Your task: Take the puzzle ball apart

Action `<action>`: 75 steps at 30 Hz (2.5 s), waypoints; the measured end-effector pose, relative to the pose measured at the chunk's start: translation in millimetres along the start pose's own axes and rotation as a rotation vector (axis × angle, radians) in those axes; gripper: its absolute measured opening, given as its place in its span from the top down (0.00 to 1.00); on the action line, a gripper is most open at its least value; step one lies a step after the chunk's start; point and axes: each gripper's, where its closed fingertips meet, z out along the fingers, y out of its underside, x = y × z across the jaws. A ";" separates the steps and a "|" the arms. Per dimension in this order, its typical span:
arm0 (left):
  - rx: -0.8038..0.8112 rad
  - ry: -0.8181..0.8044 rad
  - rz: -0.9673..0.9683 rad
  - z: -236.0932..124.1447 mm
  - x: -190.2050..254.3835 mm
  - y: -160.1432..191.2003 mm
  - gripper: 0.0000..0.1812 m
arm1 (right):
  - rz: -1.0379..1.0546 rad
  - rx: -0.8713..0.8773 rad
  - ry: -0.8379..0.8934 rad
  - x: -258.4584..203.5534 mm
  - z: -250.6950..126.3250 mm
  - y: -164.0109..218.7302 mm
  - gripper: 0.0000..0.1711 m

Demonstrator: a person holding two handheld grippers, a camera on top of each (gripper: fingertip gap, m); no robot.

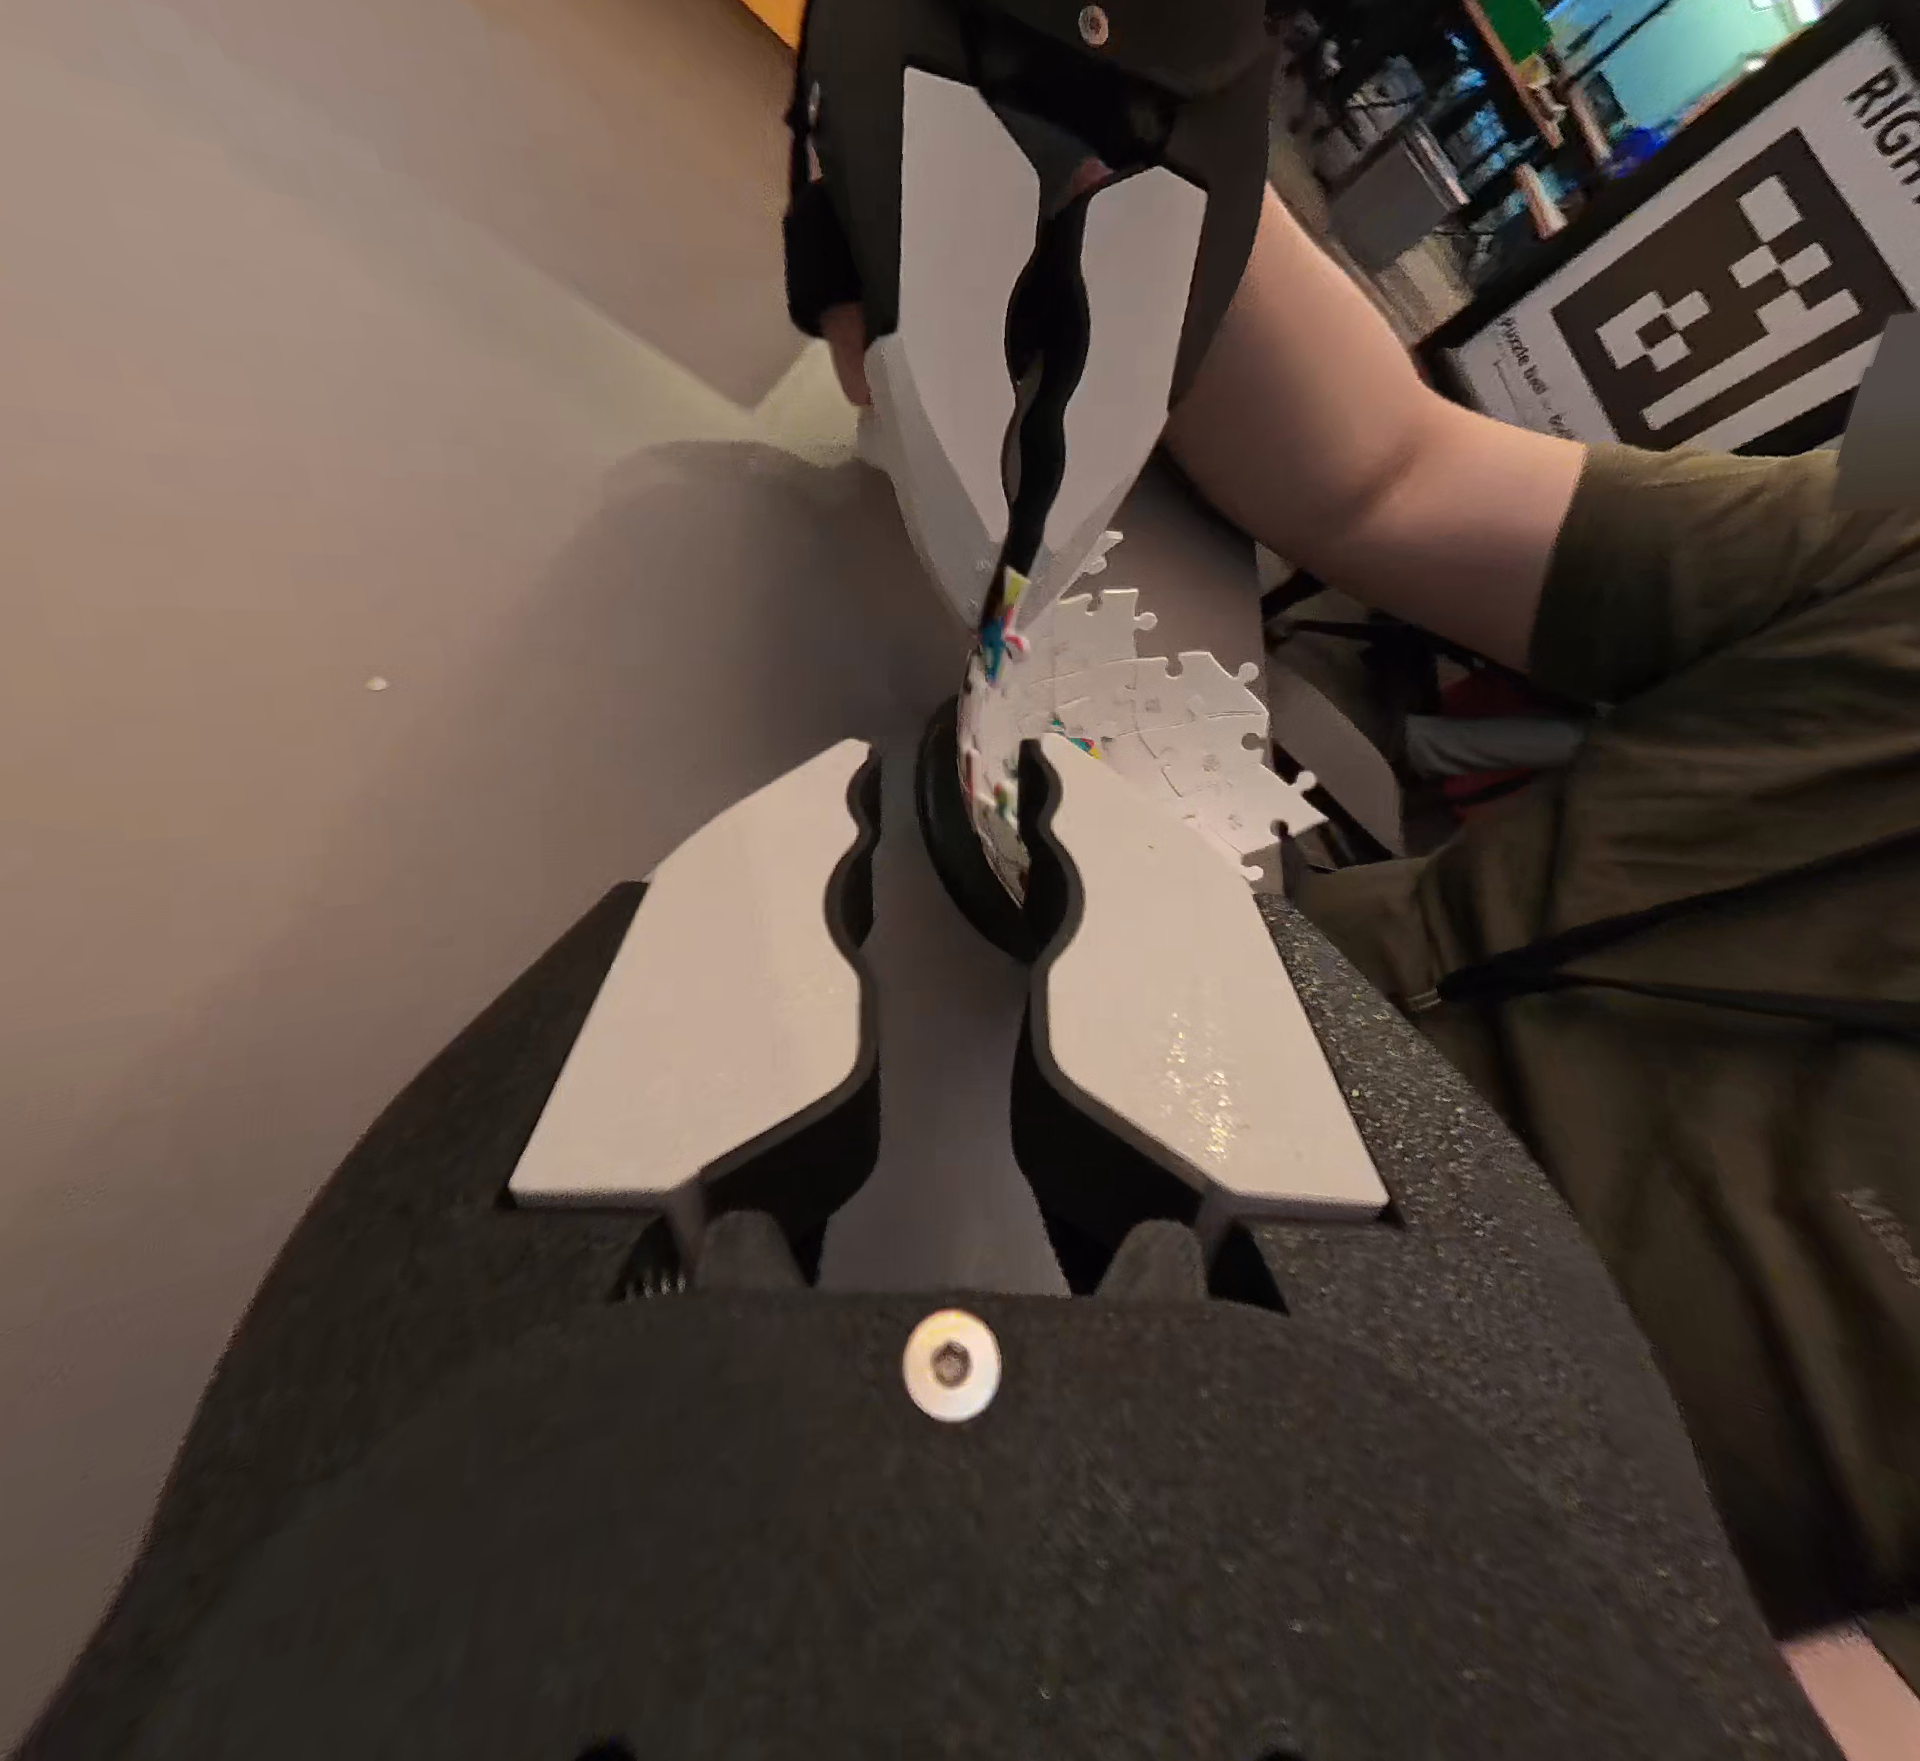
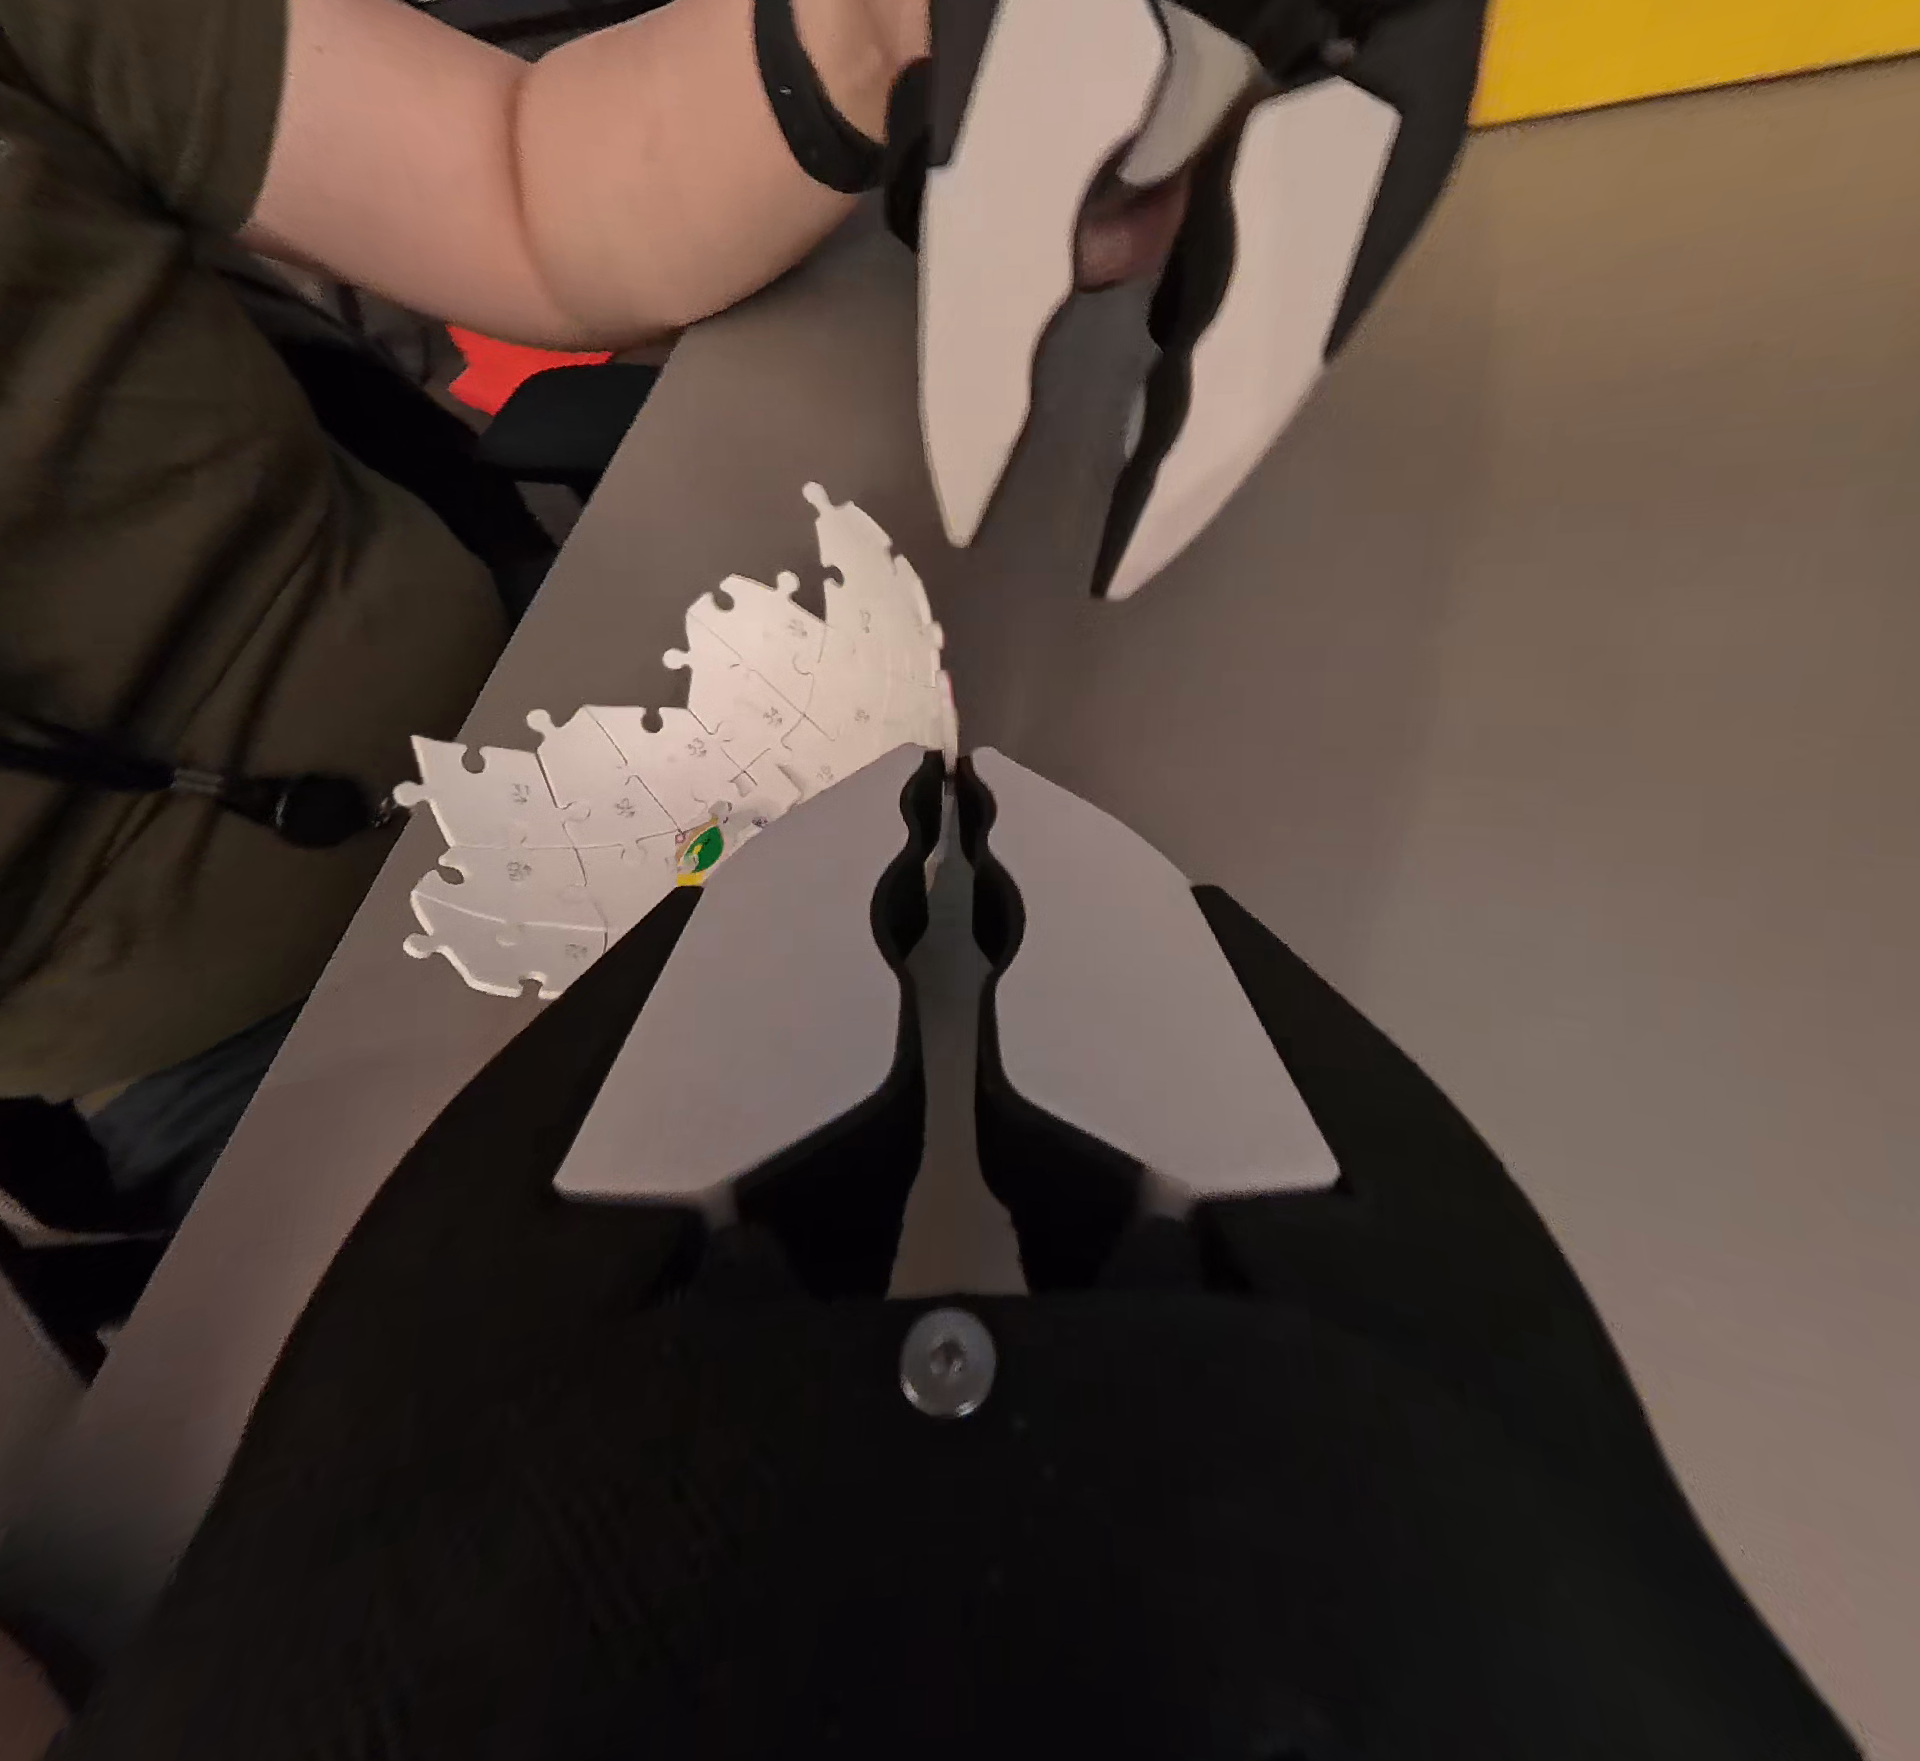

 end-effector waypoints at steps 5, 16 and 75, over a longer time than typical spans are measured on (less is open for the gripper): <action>0.061 -0.101 -0.020 -11.2 2.2 8.1 0.77 | 0.113 0.040 0.214 5.3 -13.2 11.5 0.98; -0.092 -0.197 -0.071 20.7 4.8 43.5 0.68 | 0.253 0.116 0.488 -1.0 -30.9 24.1 0.98; -0.170 -0.035 -0.076 35.2 11.4 55.6 0.95 | 0.237 -0.221 0.170 -21.9 -34.5 41.1 0.97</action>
